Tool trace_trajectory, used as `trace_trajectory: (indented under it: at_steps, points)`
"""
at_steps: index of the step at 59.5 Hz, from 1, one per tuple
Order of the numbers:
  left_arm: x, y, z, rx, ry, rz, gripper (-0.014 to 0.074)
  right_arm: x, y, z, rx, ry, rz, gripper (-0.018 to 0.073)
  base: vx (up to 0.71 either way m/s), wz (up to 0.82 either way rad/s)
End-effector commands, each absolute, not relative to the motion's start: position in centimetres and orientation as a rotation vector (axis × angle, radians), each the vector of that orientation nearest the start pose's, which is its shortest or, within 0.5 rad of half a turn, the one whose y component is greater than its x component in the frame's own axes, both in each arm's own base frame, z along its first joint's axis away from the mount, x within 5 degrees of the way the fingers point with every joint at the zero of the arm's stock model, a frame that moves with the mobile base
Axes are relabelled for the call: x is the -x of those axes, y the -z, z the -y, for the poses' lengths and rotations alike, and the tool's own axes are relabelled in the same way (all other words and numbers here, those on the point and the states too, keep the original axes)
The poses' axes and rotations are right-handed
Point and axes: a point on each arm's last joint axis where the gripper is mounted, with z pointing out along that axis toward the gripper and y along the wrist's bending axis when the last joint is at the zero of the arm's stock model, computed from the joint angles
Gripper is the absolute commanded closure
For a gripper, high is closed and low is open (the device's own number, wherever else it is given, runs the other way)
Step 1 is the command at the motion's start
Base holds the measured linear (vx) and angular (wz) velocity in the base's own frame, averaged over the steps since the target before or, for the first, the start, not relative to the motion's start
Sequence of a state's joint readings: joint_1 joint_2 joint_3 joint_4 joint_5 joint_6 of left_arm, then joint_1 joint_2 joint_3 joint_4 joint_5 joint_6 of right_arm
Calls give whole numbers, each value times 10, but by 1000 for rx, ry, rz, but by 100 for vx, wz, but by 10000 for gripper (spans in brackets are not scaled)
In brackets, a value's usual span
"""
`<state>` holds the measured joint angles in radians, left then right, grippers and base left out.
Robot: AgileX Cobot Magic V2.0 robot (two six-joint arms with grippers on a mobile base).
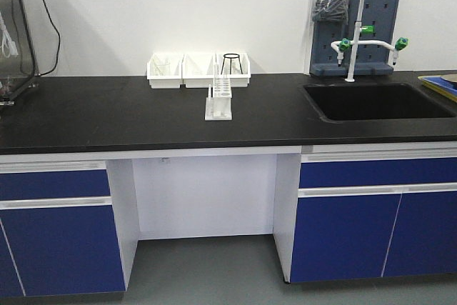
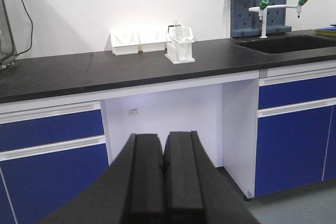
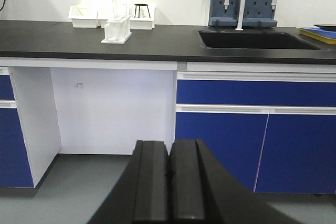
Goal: Flip and reinsert test tube from rack
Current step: 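Drive the base toward the white test-tube rack on the bench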
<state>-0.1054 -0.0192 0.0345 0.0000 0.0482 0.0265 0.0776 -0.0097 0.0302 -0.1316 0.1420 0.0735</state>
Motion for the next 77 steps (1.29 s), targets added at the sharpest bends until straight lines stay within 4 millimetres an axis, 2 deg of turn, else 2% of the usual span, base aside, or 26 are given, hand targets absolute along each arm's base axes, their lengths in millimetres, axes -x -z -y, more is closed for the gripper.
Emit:
trace_trajectory:
  at_steps: [1, 52, 77]
  points:
    - [-55, -208, 6, -94, 67, -1449, 602, -56, -198, -3, 104, 6, -1554, 570, 0, 0]
    - [-55, -208, 6, -94, 67, -1449, 602, -56, -198, -3, 104, 6, -1554, 570, 1, 0]
    - [-55, -208, 6, -94, 67, -1449, 602, -56, -198, -3, 104, 6, -1554, 570, 22, 4]
